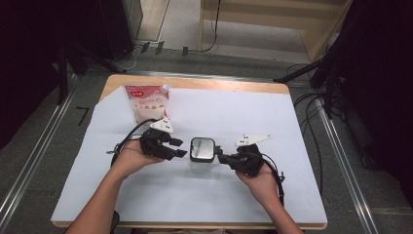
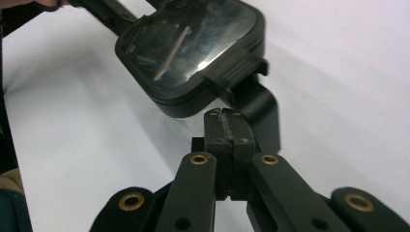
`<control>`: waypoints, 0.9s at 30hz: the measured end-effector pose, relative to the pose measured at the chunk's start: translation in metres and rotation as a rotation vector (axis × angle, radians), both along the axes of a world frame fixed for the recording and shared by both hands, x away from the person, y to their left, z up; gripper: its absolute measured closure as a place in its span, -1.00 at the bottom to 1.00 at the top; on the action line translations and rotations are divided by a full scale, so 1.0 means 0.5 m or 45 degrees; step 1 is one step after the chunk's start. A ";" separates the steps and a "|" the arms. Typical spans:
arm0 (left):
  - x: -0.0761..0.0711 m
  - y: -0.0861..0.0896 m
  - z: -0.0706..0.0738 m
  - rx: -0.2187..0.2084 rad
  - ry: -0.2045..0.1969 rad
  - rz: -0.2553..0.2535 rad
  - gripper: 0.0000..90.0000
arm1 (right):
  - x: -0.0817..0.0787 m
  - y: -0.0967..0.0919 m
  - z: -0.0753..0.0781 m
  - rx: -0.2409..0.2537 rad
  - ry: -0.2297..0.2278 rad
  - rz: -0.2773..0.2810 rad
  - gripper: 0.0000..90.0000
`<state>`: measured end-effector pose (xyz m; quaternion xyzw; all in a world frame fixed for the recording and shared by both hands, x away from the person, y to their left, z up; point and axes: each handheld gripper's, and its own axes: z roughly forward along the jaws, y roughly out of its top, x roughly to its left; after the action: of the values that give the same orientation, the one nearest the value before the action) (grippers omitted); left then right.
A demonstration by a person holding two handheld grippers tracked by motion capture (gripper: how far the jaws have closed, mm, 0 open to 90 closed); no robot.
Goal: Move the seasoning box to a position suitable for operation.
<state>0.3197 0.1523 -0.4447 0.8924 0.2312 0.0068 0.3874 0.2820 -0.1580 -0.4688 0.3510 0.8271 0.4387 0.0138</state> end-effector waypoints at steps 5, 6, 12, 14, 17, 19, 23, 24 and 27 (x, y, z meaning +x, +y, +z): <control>0.004 -0.003 0.009 -0.026 -0.021 -0.005 -0.27 | 0.010 -0.021 0.005 0.024 -0.006 -0.031 1.00; 0.004 -0.004 0.011 -0.041 -0.018 -0.004 -0.34 | 0.012 -0.024 0.006 0.022 -0.007 -0.035 1.00; 0.015 -0.019 0.020 -0.065 0.046 -0.101 -0.59 | 0.022 -0.031 0.002 0.010 0.001 -0.041 1.00; 0.016 -0.028 0.018 -0.066 0.030 -0.142 -0.63 | 0.024 -0.030 0.001 0.011 0.002 -0.043 1.00; 0.019 -0.040 0.010 -0.023 0.029 -0.192 -0.81 | 0.025 -0.023 -0.003 -0.002 0.004 -0.043 1.00; 0.024 -0.052 0.003 0.040 0.010 -0.231 -0.82 | 0.026 -0.024 -0.003 0.004 0.009 -0.041 1.00; 0.036 -0.064 -0.008 0.044 0.033 -0.246 -0.83 | 0.026 -0.024 -0.004 0.004 0.016 -0.050 1.00; 0.036 -0.064 -0.008 0.044 0.033 -0.246 -0.83 | 0.027 -0.024 -0.005 0.004 0.014 -0.050 1.00; 0.040 -0.073 -0.017 0.053 0.031 -0.275 -0.83 | 0.028 -0.024 -0.006 0.005 0.017 -0.052 1.00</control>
<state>0.3395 0.1160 -0.4534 0.9200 0.1383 -0.0411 0.3645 0.2958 -0.1701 -0.4716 0.3708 0.8189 0.4377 0.0164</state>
